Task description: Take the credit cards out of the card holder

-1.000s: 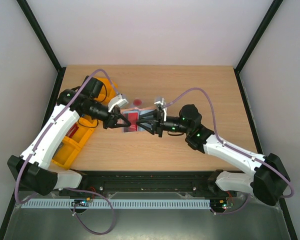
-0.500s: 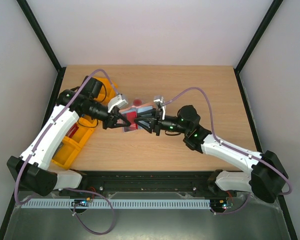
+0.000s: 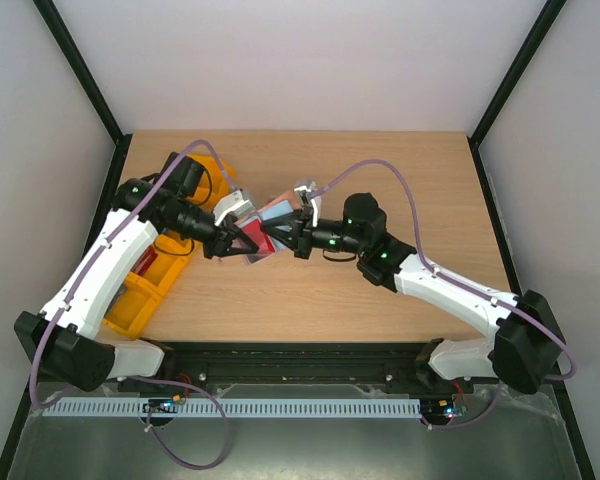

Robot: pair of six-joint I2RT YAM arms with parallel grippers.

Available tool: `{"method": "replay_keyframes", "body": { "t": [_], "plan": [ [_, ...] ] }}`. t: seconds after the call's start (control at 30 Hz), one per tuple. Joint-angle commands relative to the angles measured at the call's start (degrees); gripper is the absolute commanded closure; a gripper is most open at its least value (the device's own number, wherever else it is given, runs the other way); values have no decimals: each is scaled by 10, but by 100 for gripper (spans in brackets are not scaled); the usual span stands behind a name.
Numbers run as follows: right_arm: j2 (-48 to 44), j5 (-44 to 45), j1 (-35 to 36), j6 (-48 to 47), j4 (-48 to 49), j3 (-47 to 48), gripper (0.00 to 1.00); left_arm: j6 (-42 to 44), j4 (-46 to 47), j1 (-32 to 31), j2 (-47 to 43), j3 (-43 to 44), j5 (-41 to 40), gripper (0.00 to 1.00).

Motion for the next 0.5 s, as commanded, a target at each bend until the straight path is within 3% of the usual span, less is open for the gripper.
{"method": "replay_keyframes", "body": {
  "t": [0.0, 0.07, 0.2, 0.47],
  "plan": [
    [24, 11, 29, -51, -43, 54, 98, 20, 29, -26, 14, 9, 85, 95],
    [13, 19, 29, -76, -61, 46, 98, 24, 26, -19, 11, 10, 88, 95],
    [-18, 6, 12, -77, -42, 20, 98, 36, 19, -8, 4, -3, 97, 84],
    [-47, -18, -15, -65, -30, -5, 98, 37, 19, -1, 4, -16, 104, 81]
  ]
}}
